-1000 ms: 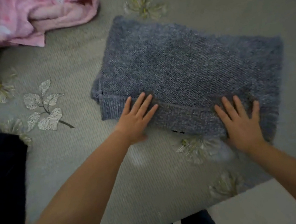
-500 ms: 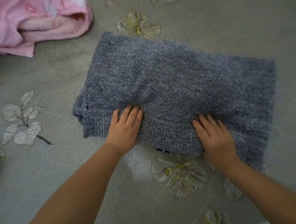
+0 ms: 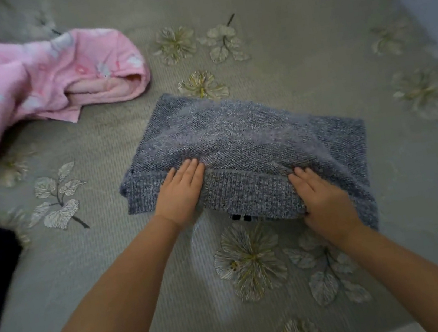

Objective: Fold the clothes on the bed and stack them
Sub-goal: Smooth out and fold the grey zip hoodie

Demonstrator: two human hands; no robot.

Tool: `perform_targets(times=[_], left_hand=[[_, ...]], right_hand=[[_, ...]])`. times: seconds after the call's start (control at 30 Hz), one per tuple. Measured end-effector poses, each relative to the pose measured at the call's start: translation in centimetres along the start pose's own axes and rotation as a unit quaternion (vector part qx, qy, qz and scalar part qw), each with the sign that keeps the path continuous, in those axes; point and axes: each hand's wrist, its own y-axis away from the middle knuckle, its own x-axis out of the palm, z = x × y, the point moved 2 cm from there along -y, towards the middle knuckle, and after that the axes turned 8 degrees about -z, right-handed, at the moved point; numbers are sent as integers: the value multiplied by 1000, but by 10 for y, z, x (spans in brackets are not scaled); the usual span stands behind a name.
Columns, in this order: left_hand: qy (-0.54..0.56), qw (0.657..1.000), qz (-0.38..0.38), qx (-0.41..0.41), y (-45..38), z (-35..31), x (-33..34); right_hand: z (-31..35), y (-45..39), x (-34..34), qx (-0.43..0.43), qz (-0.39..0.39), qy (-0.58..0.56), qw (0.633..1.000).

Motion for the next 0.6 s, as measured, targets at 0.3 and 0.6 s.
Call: perform_targets(times=[0.3,0.6], left_hand=[[-50,997,-60,2,30,-31,-145],[-91,986,-139,20,122,-97,-258]], right_hand=[[-20,-15,-121,55,18,-18,998],[-16,65,-257,32,11,52,998]])
